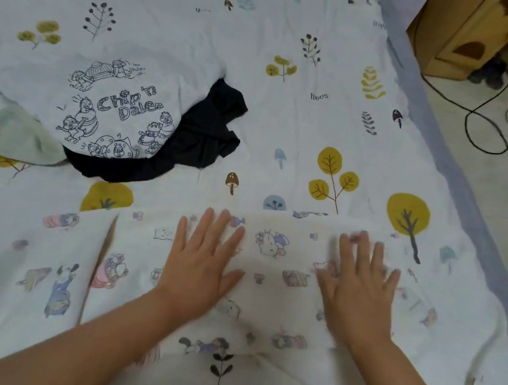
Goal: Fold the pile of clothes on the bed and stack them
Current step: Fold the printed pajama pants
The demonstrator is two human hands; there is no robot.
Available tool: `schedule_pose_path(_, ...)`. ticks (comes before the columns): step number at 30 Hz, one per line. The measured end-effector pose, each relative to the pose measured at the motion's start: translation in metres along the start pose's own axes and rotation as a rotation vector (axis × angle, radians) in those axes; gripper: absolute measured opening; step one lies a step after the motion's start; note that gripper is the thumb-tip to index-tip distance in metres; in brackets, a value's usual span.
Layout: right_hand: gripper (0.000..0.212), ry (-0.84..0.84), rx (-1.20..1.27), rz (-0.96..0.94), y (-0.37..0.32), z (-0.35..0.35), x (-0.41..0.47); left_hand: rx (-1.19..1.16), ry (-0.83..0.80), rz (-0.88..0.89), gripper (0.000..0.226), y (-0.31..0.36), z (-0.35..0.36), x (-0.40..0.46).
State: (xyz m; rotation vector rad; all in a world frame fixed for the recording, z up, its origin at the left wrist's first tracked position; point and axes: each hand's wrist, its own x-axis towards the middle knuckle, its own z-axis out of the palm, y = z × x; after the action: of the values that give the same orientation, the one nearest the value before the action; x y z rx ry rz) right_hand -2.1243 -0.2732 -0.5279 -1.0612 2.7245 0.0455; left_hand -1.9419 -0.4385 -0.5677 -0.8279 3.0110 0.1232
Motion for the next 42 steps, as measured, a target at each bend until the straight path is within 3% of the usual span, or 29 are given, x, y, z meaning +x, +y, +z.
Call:
schedule_pose_path(2,0.080,-0.128,-0.021,0.057,0.010,0.017,0.010,0.010,-0.072,-0.026,0.065,-0.022,0.018,-0.003)
schedule_pose_path(5,0.080,-0.209,-0.024,0.161,0.026,0.026,0.023,0.007,-0.143,-0.044,0.068,-0.043,0.028,-0.003)
schedule_pose_path(10,0.079,-0.276,-0.039,0.189,0.026,0.028,0.035,-0.025,-0.253,-0.070,0.082,-0.049,0.022,0.006)
schedule_pose_path(12,0.074,-0.186,-0.043,0.185,0.020,0.021,0.031,-0.026,-0.312,-0.092,0.073,-0.041,0.014,0.010)
schedule_pose_path(14,0.055,0.037,-0.011,0.095,0.005,0.011,0.022,-0.025,-0.356,-0.100,0.066,-0.035,-0.006,0.003)
schedule_pose_path(16,0.047,0.146,0.054,0.010,-0.019,0.009,0.012,-0.045,-0.325,-0.120,0.061,-0.033,-0.023,-0.012)
schedule_pose_path(20,0.050,0.130,0.150,-0.151,-0.081,0.015,-0.010,-0.050,0.080,-0.252,0.050,-0.045,-0.030,-0.059)
schedule_pose_path(22,0.054,0.152,0.180,-0.286,-0.110,0.017,-0.020,-0.061,0.169,-0.367,0.049,-0.049,-0.030,-0.086)
schedule_pose_path(26,0.051,0.244,0.240,-0.548,-0.169,0.023,-0.050,-0.081,-0.009,-0.581,0.069,-0.046,-0.035,-0.147)
schedule_pose_path(30,0.075,0.162,0.210,-0.764,-0.221,0.029,-0.076,-0.185,-0.288,-0.674,0.077,-0.056,-0.042,-0.179)
schedule_pose_path(32,0.081,0.129,0.220,-0.804,-0.240,0.030,-0.085,-0.322,-0.321,-0.721,0.054,-0.071,-0.058,-0.180)
schedule_pose_path(34,0.087,0.090,0.181,-0.832,-0.255,0.027,-0.091,-0.509,-0.389,-0.643,0.027,-0.096,-0.069,-0.184)
schedule_pose_path(37,0.090,0.035,0.131,-0.924,-0.274,0.023,-0.095,-0.770,-0.379,-0.571,0.022,-0.145,-0.106,-0.189)
schedule_pose_path(39,0.073,0.022,0.157,-0.990,-0.290,0.019,-0.093,-0.901,-0.379,-0.575,0.034,-0.180,-0.127,-0.192)
schedule_pose_path(42,0.015,0.151,0.269,-0.958,-0.322,0.010,-0.087,-0.947,-0.376,-0.695,0.036,-0.225,-0.136,-0.201)
